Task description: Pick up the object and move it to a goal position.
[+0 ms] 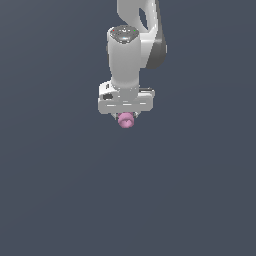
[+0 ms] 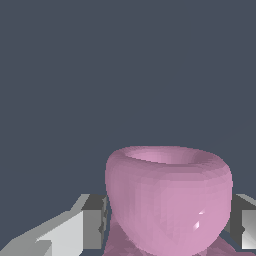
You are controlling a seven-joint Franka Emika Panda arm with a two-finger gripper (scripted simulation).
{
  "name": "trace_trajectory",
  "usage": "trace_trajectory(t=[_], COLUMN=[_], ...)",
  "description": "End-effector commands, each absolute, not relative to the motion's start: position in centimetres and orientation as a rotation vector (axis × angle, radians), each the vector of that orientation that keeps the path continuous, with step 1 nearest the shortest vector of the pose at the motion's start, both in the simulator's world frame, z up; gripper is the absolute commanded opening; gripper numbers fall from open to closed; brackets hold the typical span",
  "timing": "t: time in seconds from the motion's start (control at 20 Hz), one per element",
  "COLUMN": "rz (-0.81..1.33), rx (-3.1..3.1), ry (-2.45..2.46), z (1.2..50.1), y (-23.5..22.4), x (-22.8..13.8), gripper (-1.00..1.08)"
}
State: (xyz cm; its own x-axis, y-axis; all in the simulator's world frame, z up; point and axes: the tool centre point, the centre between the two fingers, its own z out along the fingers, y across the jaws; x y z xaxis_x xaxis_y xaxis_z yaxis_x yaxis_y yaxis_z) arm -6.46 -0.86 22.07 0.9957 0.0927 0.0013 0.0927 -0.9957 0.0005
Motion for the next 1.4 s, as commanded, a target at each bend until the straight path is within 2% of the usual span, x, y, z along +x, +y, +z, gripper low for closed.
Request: trace_trajectory(t=[0.0, 0.75, 1.35], rz=[0.001, 0.000, 0.000], rx=[3.138, 3.138, 3.138], ry=[0.146, 0.147, 0.146], z=[24.9, 40.0, 45.3], y=[-0.6, 0.6, 1.0], x=[-6.7, -7.1, -6.9], gripper=[-1.00, -1.00, -1.00])
